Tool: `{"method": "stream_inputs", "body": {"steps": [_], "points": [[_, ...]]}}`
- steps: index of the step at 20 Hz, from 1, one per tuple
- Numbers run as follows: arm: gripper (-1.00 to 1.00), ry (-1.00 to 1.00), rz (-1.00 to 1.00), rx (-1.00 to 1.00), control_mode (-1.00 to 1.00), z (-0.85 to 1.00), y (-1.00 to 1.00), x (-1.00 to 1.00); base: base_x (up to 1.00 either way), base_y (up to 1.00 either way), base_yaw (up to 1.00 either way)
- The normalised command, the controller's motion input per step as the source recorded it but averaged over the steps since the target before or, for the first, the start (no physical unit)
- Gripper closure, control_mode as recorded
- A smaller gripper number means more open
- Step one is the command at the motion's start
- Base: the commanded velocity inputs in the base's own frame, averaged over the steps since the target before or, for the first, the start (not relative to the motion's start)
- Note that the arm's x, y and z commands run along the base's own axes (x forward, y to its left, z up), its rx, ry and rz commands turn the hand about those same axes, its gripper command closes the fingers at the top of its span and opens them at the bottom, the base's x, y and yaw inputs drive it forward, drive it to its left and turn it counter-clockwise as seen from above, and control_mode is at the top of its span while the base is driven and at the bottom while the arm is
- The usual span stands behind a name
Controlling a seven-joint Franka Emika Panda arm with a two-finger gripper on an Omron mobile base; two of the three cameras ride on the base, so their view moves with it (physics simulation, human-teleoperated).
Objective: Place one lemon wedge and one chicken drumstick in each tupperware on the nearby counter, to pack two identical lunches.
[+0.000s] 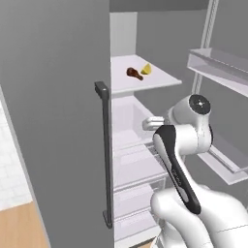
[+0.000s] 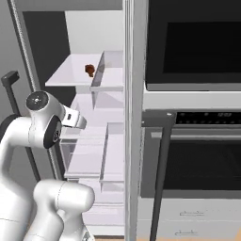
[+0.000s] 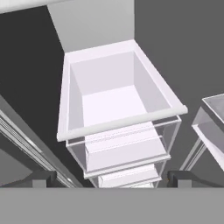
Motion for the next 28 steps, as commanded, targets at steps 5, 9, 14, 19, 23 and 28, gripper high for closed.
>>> {"method": "stream_inputs", "body": {"steps": [5, 9, 14, 19, 23, 28], "points": [[-1.00, 0.00, 0.00, 0.00, 1.00, 0.00, 0.00, 0.00, 0.80, -0.01, -0.05], [-1.00, 0.02, -0.01, 0.02, -1.00, 0.01, -0.02, 0.25, 0.71, -0.10, -0.02], [-1.00, 0.01, -0.01, 0.02, -1.00, 0.43, 0.00, 0.95, 0.00, 0.00, 0.00], [-1.00, -0.25, 0.00, -0.01, -1.00, 1.00, 0.00, 0.24, 0.00, 0.00, 0.00], [-1.00, -0.29, 0.00, -0.03, -1.00, 1.00, -0.01, 0.00, 0.00, 0.00, 0.00], [-1.00, -0.17, 0.04, 0.00, -1.00, 0.99, -0.12, 0.19, 0.00, 0.00, 0.00]]}}
